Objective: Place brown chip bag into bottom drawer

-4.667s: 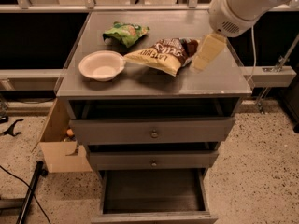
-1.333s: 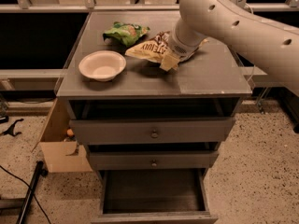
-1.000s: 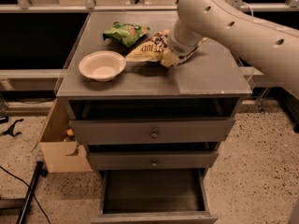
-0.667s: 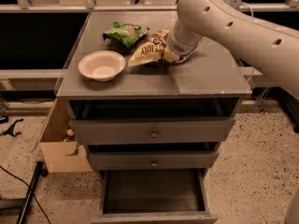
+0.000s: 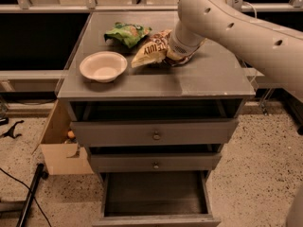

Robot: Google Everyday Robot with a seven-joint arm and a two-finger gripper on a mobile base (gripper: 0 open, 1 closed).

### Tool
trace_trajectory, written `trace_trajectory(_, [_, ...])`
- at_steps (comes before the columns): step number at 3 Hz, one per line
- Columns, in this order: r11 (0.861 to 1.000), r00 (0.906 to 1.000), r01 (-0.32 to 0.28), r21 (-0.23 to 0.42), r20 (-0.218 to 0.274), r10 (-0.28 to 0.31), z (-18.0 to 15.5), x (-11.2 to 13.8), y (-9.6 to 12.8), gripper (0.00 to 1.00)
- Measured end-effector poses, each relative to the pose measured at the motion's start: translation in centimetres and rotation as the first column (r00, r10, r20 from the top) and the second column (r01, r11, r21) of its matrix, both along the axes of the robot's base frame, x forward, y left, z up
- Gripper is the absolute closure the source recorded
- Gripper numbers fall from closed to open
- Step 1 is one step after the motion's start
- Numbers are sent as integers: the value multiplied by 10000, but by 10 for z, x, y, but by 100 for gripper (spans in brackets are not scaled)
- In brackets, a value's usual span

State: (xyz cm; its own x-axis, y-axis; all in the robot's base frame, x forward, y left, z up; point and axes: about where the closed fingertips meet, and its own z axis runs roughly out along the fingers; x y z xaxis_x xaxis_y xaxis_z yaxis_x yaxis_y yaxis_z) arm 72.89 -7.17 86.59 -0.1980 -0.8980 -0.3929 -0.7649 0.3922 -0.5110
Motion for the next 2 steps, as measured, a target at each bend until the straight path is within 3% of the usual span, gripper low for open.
trace_trajectory(2, [9937, 9971, -580, 959, -428, 623, 70, -20, -32, 100])
